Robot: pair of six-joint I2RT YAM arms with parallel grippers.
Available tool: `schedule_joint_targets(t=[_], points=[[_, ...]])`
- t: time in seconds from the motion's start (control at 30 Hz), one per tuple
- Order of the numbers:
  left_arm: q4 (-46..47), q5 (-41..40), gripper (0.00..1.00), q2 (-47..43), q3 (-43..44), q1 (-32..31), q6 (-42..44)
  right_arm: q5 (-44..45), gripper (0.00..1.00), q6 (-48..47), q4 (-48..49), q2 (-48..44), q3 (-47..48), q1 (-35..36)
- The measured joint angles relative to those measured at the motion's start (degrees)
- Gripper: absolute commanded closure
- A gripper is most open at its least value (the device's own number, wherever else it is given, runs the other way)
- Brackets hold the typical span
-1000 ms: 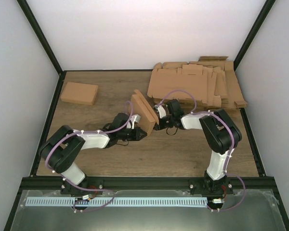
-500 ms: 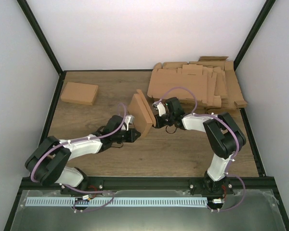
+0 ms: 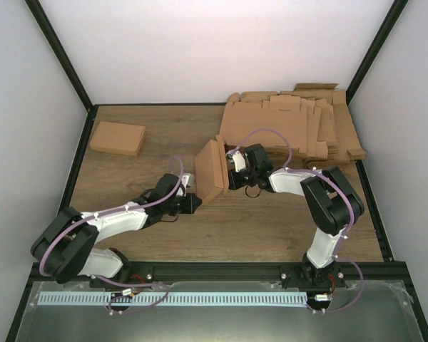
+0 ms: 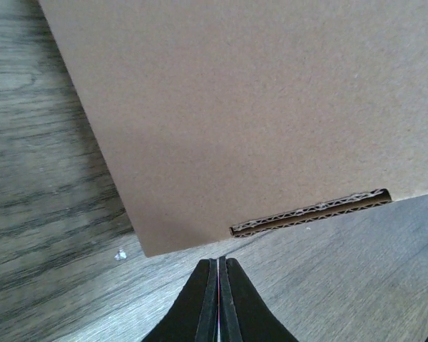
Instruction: Fold the paper box
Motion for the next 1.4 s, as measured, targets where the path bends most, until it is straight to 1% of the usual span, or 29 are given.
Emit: schedule_joint_targets(t=[0.2, 0.43, 0.63, 0.87, 1.13, 1.4], points=[[-2.9, -1.7, 0.95, -3.5, -0.1, 1.4, 0.7, 0.3, 0.72, 0.0, 0.0, 0.0, 0.0, 0.0], [-2.9, 1.3, 0.95, -4.7, -2.8, 8.0, 0.6, 0.3, 0.71, 0.0, 0.0, -0.7, 0.0, 0.0], [-1.9, 3.2, 0.95, -4.0, -3.6, 10.5, 0.6, 0.3, 0.71, 0.0, 0.0, -0.9, 0.0, 0.1], [3.3, 6.8, 0.95, 3.6, -1.6, 10.8, -0.5, 0.3, 0.70, 0.1, -0.9, -2.4, 1.7, 1.2], [9.1, 11.2, 0.94, 9.0, 1.9, 10.6, -2.0, 0.0, 0.69, 0.0, -2.2, -2.4, 6.1, 3.5], [10.9, 13.0, 0.93, 10.5, 2.0, 9.0, -3.6, 0.2, 0.69, -0.5, -4.0, -2.3, 6.1, 3.5]])
